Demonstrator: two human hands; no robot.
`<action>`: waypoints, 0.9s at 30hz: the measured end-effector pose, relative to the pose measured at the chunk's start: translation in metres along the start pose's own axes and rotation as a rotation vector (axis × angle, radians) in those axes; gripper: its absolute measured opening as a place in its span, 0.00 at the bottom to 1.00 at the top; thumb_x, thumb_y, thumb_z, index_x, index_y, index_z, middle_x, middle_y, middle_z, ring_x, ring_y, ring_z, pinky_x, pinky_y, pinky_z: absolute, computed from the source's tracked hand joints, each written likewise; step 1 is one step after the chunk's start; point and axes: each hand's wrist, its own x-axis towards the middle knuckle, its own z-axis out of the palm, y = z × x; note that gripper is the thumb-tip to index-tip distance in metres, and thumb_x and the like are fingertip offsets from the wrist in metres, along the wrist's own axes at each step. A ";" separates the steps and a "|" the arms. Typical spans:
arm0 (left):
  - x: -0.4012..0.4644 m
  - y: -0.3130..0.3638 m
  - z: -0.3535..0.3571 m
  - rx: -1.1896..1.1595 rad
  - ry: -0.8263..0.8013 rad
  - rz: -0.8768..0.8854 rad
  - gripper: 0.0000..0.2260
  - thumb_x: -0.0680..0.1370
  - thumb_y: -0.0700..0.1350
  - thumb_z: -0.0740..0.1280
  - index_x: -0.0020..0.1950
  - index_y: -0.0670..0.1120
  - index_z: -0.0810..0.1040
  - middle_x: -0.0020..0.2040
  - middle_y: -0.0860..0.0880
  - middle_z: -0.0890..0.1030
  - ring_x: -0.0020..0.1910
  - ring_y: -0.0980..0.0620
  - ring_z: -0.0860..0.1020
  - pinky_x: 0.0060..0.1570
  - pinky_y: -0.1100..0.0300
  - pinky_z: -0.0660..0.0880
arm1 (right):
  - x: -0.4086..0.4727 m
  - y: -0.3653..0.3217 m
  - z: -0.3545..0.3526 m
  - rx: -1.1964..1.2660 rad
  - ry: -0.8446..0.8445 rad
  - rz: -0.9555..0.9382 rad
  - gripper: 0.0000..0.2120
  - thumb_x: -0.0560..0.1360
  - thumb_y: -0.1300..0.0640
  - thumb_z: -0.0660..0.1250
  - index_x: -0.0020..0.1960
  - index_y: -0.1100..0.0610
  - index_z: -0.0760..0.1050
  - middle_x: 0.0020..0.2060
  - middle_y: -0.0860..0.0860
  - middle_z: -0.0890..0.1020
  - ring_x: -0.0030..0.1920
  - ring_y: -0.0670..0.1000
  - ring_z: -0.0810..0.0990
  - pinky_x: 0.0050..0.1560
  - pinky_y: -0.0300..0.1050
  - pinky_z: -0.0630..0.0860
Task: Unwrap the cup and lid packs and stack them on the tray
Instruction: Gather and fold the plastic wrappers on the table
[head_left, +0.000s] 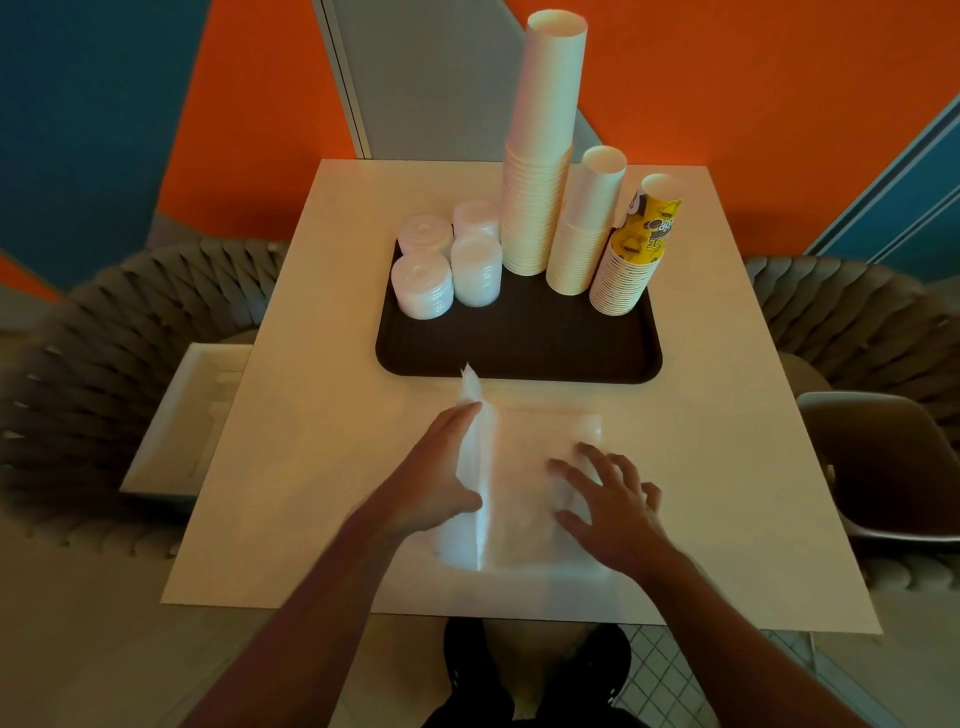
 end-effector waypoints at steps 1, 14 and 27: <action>0.002 0.004 0.002 0.002 -0.006 0.003 0.45 0.73 0.36 0.74 0.82 0.52 0.52 0.81 0.56 0.52 0.77 0.56 0.56 0.57 0.70 0.63 | -0.001 0.001 0.002 0.005 0.004 -0.004 0.30 0.78 0.33 0.61 0.77 0.31 0.56 0.80 0.42 0.51 0.78 0.55 0.52 0.73 0.62 0.59; 0.050 0.049 0.071 0.061 -0.120 0.042 0.44 0.74 0.37 0.74 0.82 0.45 0.51 0.81 0.47 0.53 0.79 0.47 0.57 0.65 0.62 0.69 | 0.002 0.002 0.006 0.009 0.001 -0.004 0.29 0.78 0.31 0.59 0.76 0.34 0.58 0.80 0.44 0.51 0.78 0.55 0.50 0.72 0.63 0.58; 0.068 0.052 0.104 0.018 -0.151 0.002 0.48 0.72 0.40 0.77 0.82 0.51 0.50 0.80 0.48 0.57 0.77 0.46 0.61 0.61 0.61 0.71 | -0.014 0.035 -0.008 0.398 0.112 0.095 0.26 0.82 0.51 0.63 0.78 0.40 0.60 0.79 0.45 0.60 0.77 0.50 0.63 0.73 0.57 0.63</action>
